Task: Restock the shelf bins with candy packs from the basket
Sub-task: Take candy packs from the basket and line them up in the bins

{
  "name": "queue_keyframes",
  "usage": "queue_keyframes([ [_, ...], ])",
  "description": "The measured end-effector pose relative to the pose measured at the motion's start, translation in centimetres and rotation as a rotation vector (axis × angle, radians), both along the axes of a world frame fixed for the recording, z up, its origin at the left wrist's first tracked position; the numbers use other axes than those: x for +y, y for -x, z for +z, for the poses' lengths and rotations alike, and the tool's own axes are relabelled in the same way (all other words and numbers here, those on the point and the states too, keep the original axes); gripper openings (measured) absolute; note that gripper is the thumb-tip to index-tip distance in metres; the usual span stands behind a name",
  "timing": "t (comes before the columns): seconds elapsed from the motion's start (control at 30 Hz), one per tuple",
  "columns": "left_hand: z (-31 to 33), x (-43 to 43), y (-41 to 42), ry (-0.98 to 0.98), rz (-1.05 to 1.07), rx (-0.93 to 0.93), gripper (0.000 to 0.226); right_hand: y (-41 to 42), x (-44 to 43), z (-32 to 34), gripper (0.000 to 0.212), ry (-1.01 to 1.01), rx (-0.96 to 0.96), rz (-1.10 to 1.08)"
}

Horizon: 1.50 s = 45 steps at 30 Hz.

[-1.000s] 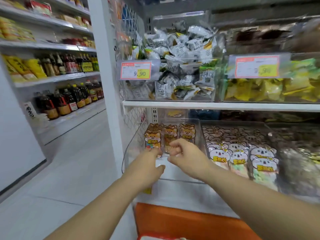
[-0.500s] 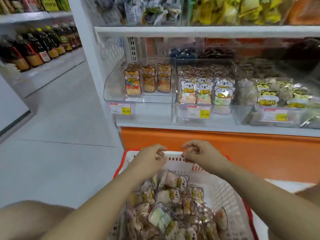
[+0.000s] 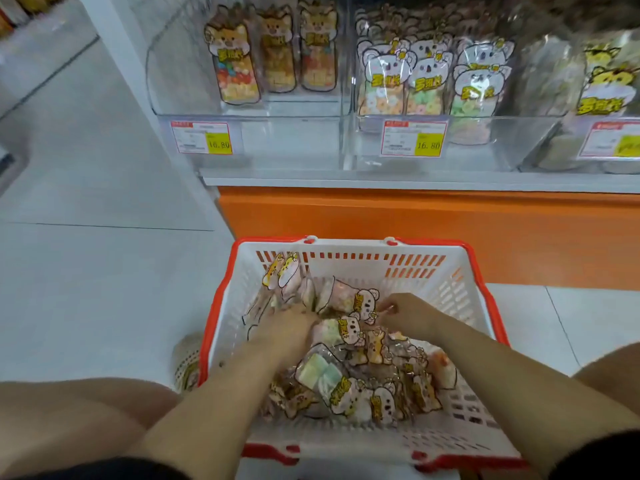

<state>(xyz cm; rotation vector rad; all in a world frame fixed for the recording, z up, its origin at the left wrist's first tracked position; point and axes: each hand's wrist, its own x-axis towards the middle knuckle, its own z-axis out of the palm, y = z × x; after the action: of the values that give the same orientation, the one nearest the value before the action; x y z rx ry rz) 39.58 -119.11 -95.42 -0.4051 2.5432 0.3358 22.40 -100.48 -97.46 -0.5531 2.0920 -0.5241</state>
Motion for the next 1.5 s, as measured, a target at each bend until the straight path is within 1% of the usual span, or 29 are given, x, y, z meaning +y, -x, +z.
queue_keyframes([
  [0.13, -2.1, -0.5, -0.2, 0.005, 0.011, -0.095, 0.051, -1.3, -1.0, -2.9, 0.050, -0.039, -0.030, -0.058],
  [0.2, -3.0, -0.6, -0.5, -0.001, 0.025, -0.145, 0.049, -1.6, -1.3, -4.1, 0.047, -0.046, 0.048, -0.113],
  [0.27, -3.5, -0.5, -0.6, 0.008, 0.026, -0.178, 0.052, -1.5, -1.7, -5.1, 0.038, -0.028, 0.150, -0.202],
  [0.3, -3.6, -0.4, -0.6, 0.010, 0.025, -0.184, 0.052, -1.3, -2.1, -5.4, 0.036, -0.023, 0.166, -0.204],
  [0.33, -3.7, -0.4, -0.5, 0.008, 0.026, -0.184, 0.052, -1.2, -2.3, -5.6, 0.037, -0.017, 0.151, -0.179],
  [0.4, -3.8, -0.3, -0.2, 0.001, 0.043, -0.183, 0.048, -1.0, -2.7, -5.7, 0.043, -0.013, 0.058, -0.158],
  [0.43, -3.8, -0.3, -0.1, 0.010, 0.051, -0.184, 0.046, -1.0, -2.8, -5.7, 0.041, -0.007, 0.033, -0.176],
  [0.47, -3.9, -0.2, 0.0, 0.034, 0.055, -0.186, 0.044, -0.9, -2.8, -5.6, 0.036, 0.022, 0.051, -0.218],
  [0.53, -4.2, 0.0, 0.2, 0.105, 0.062, -0.170, 0.044, -0.7, -2.6, -5.1, 0.021, 0.111, 0.185, -0.364],
  [0.6, -4.4, 0.4, 0.6, 0.147, 0.045, -0.101, 0.044, -0.2, -2.0, -4.5, 0.014, 0.194, 0.286, -0.519],
  [0.67, -4.7, 1.1, 1.2, 0.109, 0.000, -0.049, 0.046, 0.6, -1.3, -3.7, 0.011, 0.253, 0.325, -0.599],
  [0.73, -5.3, 1.8, 1.9, 0.008, -0.046, -0.040, 0.045, 1.4, -0.2, -3.1, 0.012, 0.286, 0.349, -0.623],
  [0.8, -6.3, 2.4, 2.4, -0.097, -0.060, -0.046, 0.051, 1.9, 0.9, -2.9, 0.016, 0.322, 0.350, -0.610],
  [0.87, -7.4, 2.5, 2.8, -0.147, -0.044, -0.060, 0.064, 1.8, 1.8, -2.4, 0.019, 0.368, 0.315, -0.599],
  [0.93, -8.4, 2.2, 3.3, -0.135, -0.055, -0.077, 0.074, 1.7, 2.6, -2.0, 0.019, 0.400, 0.297, -0.609],
  [1.07, -8.9, 2.2, 4.3, -0.091, -0.097, -0.148, 0.083, 1.7, 3.7, -1.0, 0.014, 0.447, 0.213, -0.688],
  [1.17, -8.6, 2.4, 5.0, -0.082, -0.094, -0.159, 0.089, 2.1, 4.0, -0.3, 0.020, 0.447, 0.202, -0.717],
  [1.23, -8.0, 2.4, 5.1, -0.021, -0.137, -0.144, 0.083, 2.3, 4.0, 0.2, 0.025, 0.464, 0.191, -0.721],
  [1.33, -7.1, 2.3, 4.8, 0.143, -0.265, -0.073, 0.056, 2.7, 3.8, 1.2, 0.031, 0.460, 0.172, -0.654],
  [1.37, -6.9, 2.3, 4.5, 0.171, -0.283, -0.045, 0.050, 2.8, 3.7, 1.6, 0.030, 0.463, 0.162, -0.633],
  [1.43, -6.5, 2.2, 4.2, 0.133, -0.255, 0.045, 0.046, 3.1, 3.6, 2.1, 0.025, 0.487, 0.128, -0.635],
  [1.47, -6.1, 2.1, 4.3, 0.070, -0.196, 0.098, 0.046, 3.2, 3.6, 2.2, 0.023, 0.506, 0.102, -0.651],
  [1.5, -5.5, 1.9, 4.4, -0.048, -0.074, 0.155, 0.046, 3.4, 3.5, 2.3, 0.020, 0.525, 0.074, -0.673],
])
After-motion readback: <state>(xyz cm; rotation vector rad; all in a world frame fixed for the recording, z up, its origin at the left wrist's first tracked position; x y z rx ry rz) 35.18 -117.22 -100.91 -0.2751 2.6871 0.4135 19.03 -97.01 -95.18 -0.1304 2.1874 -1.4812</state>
